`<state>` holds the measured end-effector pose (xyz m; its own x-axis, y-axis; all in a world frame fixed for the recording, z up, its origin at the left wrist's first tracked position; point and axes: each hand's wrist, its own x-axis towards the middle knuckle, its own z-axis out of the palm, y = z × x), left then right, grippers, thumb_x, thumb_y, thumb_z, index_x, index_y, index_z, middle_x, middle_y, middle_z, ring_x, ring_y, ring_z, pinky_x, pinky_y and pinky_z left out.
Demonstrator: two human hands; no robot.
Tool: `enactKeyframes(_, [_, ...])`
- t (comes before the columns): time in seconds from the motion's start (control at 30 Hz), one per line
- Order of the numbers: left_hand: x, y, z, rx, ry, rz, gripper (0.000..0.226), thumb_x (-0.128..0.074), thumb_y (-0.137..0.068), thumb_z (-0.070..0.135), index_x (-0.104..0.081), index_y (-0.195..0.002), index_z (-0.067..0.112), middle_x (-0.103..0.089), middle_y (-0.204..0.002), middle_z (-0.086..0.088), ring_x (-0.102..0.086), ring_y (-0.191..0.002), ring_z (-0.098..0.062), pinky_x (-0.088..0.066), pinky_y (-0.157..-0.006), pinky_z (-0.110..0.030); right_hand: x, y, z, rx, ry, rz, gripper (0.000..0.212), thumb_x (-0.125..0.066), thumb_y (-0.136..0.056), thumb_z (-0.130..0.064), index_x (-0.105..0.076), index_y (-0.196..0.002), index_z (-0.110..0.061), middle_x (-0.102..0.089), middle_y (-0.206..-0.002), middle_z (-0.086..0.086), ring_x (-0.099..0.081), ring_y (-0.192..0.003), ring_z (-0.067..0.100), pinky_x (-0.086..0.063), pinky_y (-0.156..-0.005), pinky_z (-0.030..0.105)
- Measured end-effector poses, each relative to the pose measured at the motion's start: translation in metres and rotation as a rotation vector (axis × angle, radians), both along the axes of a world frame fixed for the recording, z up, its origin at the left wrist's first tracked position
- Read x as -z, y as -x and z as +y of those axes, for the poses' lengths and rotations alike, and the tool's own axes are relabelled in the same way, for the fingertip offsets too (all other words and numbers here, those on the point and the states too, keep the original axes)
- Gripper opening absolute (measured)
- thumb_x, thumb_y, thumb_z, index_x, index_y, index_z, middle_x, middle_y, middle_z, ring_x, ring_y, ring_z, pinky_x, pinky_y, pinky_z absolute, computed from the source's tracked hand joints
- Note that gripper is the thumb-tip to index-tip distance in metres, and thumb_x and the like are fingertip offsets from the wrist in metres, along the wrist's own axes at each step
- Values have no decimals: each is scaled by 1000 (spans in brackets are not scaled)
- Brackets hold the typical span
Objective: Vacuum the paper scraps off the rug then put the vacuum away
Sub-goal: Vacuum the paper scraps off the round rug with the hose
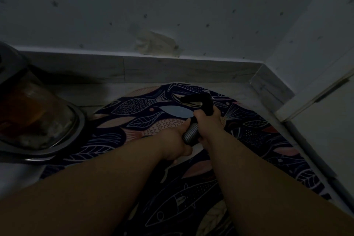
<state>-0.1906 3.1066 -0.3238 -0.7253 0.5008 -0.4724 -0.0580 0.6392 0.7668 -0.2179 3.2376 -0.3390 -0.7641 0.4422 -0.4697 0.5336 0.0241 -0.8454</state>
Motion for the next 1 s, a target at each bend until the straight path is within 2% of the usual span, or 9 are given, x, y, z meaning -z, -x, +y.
enactKeyframes(0.1, [-3,0,4,17,0,-3,91,-58,-87,13,3,-149,40,-51,-122,-4,-53,-56,-8,-51,-54,-17,0,-2,7,9,-3,4,77,-56,-91,-30,-10,-153,-36,-44,-140,13,-53,-112,35,-50,-95,55])
enactKeyframes(0.27, [-5,-5,14,48,36,-7,91,-58,-86,16,3,-147,43,-50,-132,-7,-58,-56,-11,-54,-59,-23,-2,-10,18,59,62,-2,81,-59,-91,-32,-7,-153,-39,-42,-141,12,-54,-109,34,-51,-93,55])
enactKeyframes(0.37, [-8,-9,25,79,45,-3,90,-58,-88,16,5,-148,41,-46,-137,-7,-58,-55,-11,-52,-56,-20,-3,-16,29,66,48,-17,81,-58,-91,-33,-6,-153,-40,-40,-143,13,-52,-112,35,-50,-94,55])
enactKeyframes(0.47, [-8,-11,39,123,81,15,91,-58,-88,19,6,-148,40,-49,-134,-10,-58,-58,-10,-54,-65,-23,-3,-23,44,87,36,-19,76,-56,-93,-33,-8,-152,-39,-43,-140,14,-53,-109,34,-50,-93,54])
enactKeyframes(0.53, [-6,-13,47,169,121,56,91,-59,-87,24,7,-148,39,-55,-129,-10,-61,-69,-13,-53,-74,-24,-3,-27,53,89,26,-19,74,-55,-94,-33,-9,-152,-38,-46,-133,12,-53,-102,31,-51,-91,52])
enactKeyframes(0.63, [-4,-15,61,215,150,97,89,-58,-88,29,7,-148,37,-53,-134,-10,-60,-106,-25,-46,-87,-24,-4,-33,67,123,6,-3,73,-54,-96,-30,-9,-153,-36,-44,-135,11,-51,-103,31,-51,-91,51])
enactKeyframes(0.7, [-2,-16,68,233,160,105,90,-58,-87,29,8,-149,36,-52,-135,-10,-58,-111,-25,-46,-92,-25,-5,-37,75,139,7,3,74,-54,-96,-29,-8,-154,-34,-42,-141,15,-50,-104,31,-51,-88,48])
enactKeyframes(0.83, [-4,-21,82,265,154,99,92,-57,-87,19,8,-151,29,-65,-117,-14,-62,-94,-21,-53,-84,-30,-4,-44,89,125,-36,6,73,-52,-98,-29,-6,-155,-30,-40,-144,17,-46,-101,28,-46,-79,41])
enactKeyframes(1.0, [-7,-25,91,274,120,82,86,-54,-90,19,7,-150,31,-63,-119,-15,-49,-65,-8,-44,-56,-10,0,-46,98,150,-35,23,74,-51,-98,-25,-5,-155,-29,-41,-143,18,-49,-101,30,-48,-80,41])
